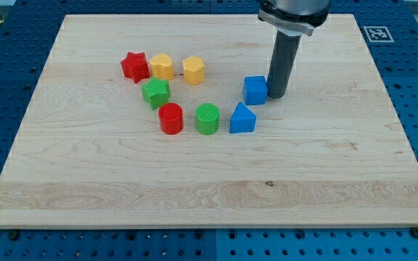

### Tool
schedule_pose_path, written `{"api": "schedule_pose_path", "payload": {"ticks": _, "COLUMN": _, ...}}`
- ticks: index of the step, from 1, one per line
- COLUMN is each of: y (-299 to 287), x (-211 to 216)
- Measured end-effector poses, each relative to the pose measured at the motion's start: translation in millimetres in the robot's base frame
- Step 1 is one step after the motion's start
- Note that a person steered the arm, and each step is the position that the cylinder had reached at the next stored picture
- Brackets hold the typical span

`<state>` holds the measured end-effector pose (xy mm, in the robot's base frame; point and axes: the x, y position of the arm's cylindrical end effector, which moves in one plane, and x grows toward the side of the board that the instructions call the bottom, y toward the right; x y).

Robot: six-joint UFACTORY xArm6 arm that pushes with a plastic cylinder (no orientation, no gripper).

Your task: Push the blue cube to the center

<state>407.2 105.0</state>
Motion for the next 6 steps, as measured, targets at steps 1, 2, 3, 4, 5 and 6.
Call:
{"api": "schedule_pose_path", "payload": {"ticks": 1, "y": 0, "x": 0}}
{"api": "schedule_pose_path", "payload": {"ticks": 2, "y": -1, "x": 3}}
{"api": "schedule_pose_path", "payload": {"ticks": 3, "y": -5, "x": 4}}
{"api": "schedule_pose_path", "payload": {"ticks": 4, "y": -10, "x": 7}}
{"api": "schedule_pose_path", "payload": {"ticks": 5, "y": -12, "x": 7}}
{"api": "schedule_pose_path", "payload": {"ticks": 6, "y": -13, "x": 7}}
